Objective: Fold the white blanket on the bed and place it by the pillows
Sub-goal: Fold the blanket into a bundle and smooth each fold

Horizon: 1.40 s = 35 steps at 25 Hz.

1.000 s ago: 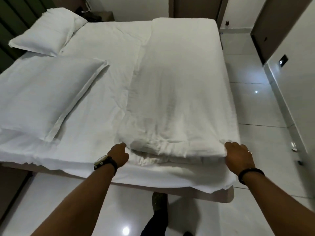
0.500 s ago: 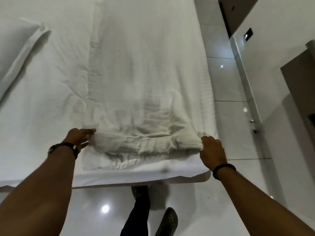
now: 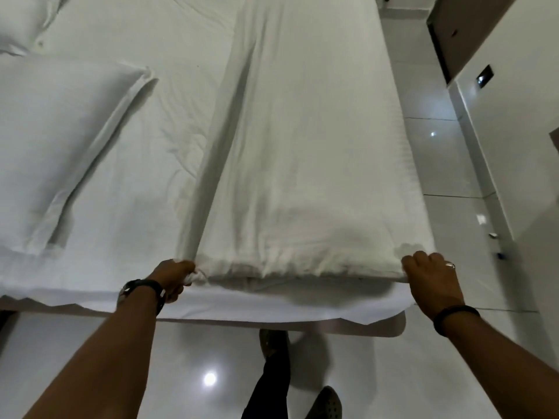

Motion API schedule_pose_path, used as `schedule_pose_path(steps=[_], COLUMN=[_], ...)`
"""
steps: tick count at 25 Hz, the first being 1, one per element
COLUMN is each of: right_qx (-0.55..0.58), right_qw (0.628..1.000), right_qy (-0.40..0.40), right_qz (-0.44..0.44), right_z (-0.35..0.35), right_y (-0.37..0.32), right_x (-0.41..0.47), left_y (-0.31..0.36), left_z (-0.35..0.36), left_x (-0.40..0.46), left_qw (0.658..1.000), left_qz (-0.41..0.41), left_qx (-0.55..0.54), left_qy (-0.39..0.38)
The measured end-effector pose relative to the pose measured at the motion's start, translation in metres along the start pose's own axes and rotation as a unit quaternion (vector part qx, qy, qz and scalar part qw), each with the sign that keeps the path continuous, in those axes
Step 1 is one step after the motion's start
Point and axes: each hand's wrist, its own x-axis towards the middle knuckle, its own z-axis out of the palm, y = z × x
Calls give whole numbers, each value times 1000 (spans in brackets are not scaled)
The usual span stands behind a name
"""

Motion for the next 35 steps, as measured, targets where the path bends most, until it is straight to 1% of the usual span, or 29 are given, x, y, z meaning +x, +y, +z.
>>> schedule_pose_path(steps=[1, 2, 3, 4, 5, 6, 7, 8, 10, 11, 12, 14, 16, 17, 20, 22, 23, 24, 27, 30, 31, 33, 35], right_qx=[-18, -12, 13, 84, 172, 246, 296, 316, 359, 379, 392, 413, 451, 462, 429, 420, 426, 433, 474, 498, 517, 548, 559], right_qw=[999, 996, 993, 984, 965, 943, 921, 899, 845, 823, 813, 816, 806, 806, 842, 852, 851, 850, 826, 814, 801, 781, 780], right_qy=[-19, -85, -115, -160, -183, -158, -113, -94, -133, -155, -159, -115, -77, -63, -31, -6, 3, 5, -14, -38, -51, -60, -47], right_qz=[-28, -37, -38, 8, 74, 157, 227, 288, 374, 393, 401, 388, 376, 364, 326, 312, 306, 301, 304, 296, 296, 295, 278], right_z=[11, 14, 28, 38, 44, 48, 57, 59, 70, 73, 71, 66, 54, 45, 11, -5, -12, -17, -14, -1, 5, 11, 7], right_y=[1, 1, 6, 9, 11, 14, 19, 20, 24, 25, 21, 10, -8, -14, -16, -2, 3, 5, 3, 7, 7, 0, -13], right_x=[2, 5, 13, 20, 28, 36, 46, 57, 75, 81, 84, 79, 68, 61, 26, -19, -45, -73, -147, -211, -226, -247, -259], left_y=[0, 1, 3, 5, 7, 10, 15, 20, 29, 34, 36, 34, 28, 25, 14, -10, -27, -46, -99, -162, -180, -207, -216], left_z=[5, 11, 18, 24, 27, 28, 27, 26, 31, 38, 44, 54, 54, 50, 16, -12, -24, -33, -45, -36, -29, -7, 18], left_x=[7, 12, 20, 27, 36, 43, 51, 57, 65, 64, 66, 64, 51, 41, 4, -30, -49, -69, -122, -162, -171, -185, -200], left_qw=[1000, 999, 999, 998, 998, 998, 999, 999, 998, 997, 998, 998, 997, 995, 989, 984, 983, 983, 986, 985, 983, 975, 965], left_qz=[-4, -9, -11, -11, -3, 6, 5, 2, 28, 42, 45, 46, 75, 87, 123, 128, 123, 114, 96, 86, 81, 104, 147], left_qx=[19, 31, 45, 57, 59, 47, 20, -6, -3, -1, -4, -8, -9, -10, 19, 58, 64, 66, 59, 80, 100, 145, 169], left_qy=[9, 14, 17, 18, 23, 28, 39, 53, 61, 59, 51, 38, 33, 45, 81, 112, 124, 128, 126, 123, 131, 135, 138])
